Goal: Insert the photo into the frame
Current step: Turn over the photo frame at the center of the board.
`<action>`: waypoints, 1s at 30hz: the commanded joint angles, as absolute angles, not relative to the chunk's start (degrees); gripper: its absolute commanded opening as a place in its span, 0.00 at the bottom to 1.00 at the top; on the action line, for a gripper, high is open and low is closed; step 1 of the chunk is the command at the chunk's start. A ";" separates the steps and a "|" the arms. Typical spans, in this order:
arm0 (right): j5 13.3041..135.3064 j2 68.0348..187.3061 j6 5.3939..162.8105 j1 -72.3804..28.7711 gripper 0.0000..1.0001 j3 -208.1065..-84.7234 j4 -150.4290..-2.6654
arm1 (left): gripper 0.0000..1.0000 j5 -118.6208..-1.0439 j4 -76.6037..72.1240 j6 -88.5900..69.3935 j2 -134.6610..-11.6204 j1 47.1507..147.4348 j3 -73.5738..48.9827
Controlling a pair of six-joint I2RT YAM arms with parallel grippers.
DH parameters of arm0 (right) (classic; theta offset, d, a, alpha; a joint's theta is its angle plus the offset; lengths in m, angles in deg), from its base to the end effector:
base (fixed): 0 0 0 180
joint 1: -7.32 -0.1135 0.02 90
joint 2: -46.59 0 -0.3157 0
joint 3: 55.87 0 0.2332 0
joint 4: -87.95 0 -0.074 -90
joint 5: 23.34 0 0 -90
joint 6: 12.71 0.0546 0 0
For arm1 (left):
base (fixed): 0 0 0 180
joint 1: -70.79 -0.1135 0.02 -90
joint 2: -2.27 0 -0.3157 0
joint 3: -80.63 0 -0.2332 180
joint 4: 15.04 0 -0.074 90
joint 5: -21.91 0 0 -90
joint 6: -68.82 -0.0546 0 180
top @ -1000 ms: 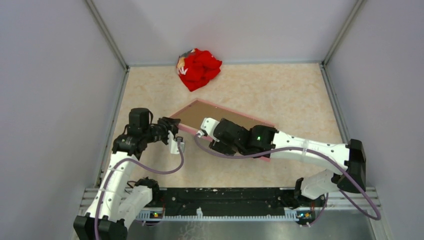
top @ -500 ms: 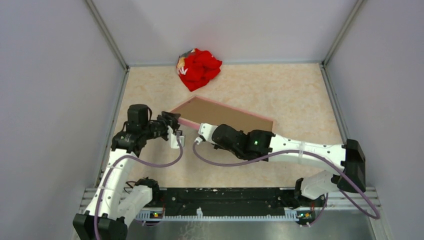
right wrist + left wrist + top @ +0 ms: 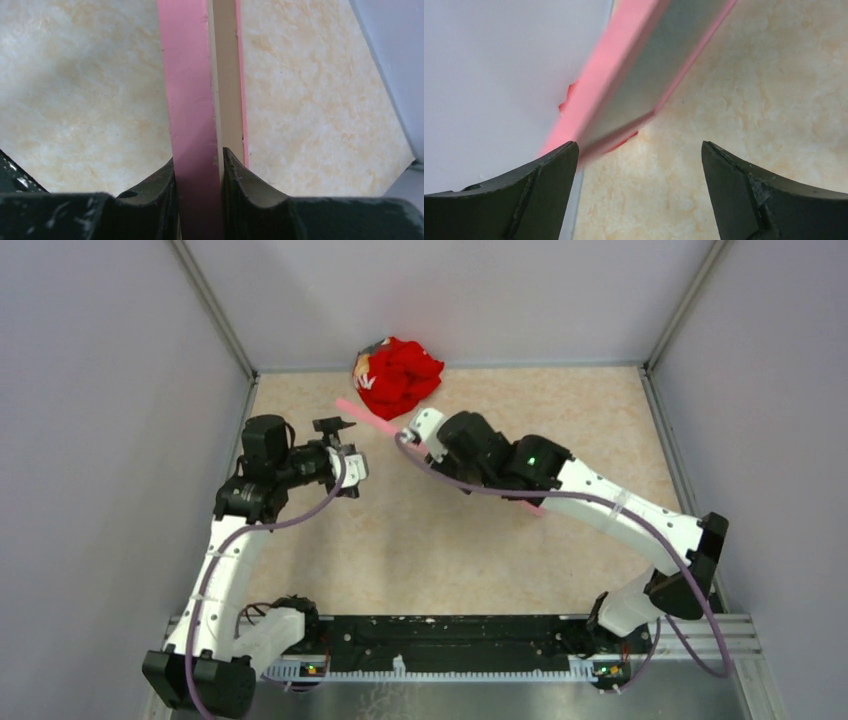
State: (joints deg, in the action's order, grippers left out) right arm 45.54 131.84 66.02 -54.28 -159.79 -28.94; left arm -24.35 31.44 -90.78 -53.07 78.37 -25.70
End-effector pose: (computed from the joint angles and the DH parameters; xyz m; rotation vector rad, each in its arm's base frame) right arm 0.1619 0.2580 0.4153 -1.2082 1.9366 0.0224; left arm 0.1555 -0.0588 0.3930 1.5146 1.1786 -0.0660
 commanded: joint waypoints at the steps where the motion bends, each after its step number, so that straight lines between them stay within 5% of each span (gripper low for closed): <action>1: 55.59 130.85 82.52 -44.77 0.00 -170.76 -33.13 | 0.99 -22.05 33.26 -78.90 -55.66 77.38 -21.23; 5: 69.16 130.90 94.26 -32.33 0.00 -171.58 -33.00 | 0.99 -21.32 35.00 -72.17 -59.59 76.64 -17.74; 14: 93.79 126.04 110.40 -10.82 0.00 -151.95 -47.52 | 0.99 -30.82 36.40 -57.82 -70.36 76.39 -15.48; 30: 94.01 131.81 115.88 -4.45 0.00 -165.53 -40.56 | 0.99 -30.65 32.11 -55.16 -71.07 74.50 -24.42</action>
